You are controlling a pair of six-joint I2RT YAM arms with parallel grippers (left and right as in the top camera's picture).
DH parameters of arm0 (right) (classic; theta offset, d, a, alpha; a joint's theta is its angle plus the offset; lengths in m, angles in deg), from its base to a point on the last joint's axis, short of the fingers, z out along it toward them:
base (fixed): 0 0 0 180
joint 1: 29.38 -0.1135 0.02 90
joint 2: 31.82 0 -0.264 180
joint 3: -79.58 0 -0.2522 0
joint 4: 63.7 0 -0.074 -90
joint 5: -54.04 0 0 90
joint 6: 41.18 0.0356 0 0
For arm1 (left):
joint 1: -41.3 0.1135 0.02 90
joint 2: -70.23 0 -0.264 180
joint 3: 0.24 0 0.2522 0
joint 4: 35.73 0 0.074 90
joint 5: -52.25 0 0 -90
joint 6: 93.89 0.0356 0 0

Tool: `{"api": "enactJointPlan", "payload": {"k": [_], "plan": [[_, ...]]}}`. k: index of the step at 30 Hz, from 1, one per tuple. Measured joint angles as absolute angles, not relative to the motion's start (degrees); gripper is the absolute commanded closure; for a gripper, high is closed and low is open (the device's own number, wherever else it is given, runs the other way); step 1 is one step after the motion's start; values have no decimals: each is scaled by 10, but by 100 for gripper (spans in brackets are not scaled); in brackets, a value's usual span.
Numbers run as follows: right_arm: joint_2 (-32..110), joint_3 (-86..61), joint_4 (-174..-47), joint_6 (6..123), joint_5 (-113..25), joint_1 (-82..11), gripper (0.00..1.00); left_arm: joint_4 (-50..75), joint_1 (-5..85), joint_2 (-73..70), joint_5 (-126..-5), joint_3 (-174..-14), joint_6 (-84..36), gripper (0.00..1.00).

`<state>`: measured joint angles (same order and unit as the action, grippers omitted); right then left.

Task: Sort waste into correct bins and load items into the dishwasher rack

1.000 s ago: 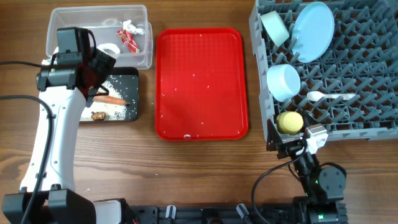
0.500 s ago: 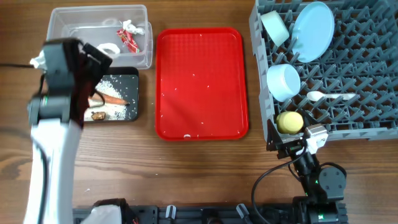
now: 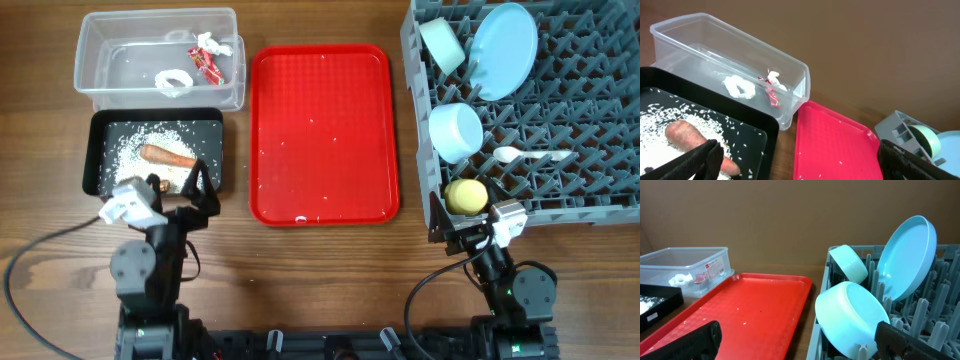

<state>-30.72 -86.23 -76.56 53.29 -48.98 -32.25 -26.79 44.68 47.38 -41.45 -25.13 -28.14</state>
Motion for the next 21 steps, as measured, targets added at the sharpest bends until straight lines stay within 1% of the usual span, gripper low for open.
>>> {"api": "enactJointPlan", "payload": {"k": [7,15,21], "plan": [[-307,-862,-766,533,-490,-323,0,-267,447,582,-389,-199,-279,0],[-307,-862,-766,533,-490,-323,0,-264,447,646,-371,-156,-279,0],[-307,-862,-766,533,-490,-323,0,-183,447,693,-368,-147,-279,0]]}}
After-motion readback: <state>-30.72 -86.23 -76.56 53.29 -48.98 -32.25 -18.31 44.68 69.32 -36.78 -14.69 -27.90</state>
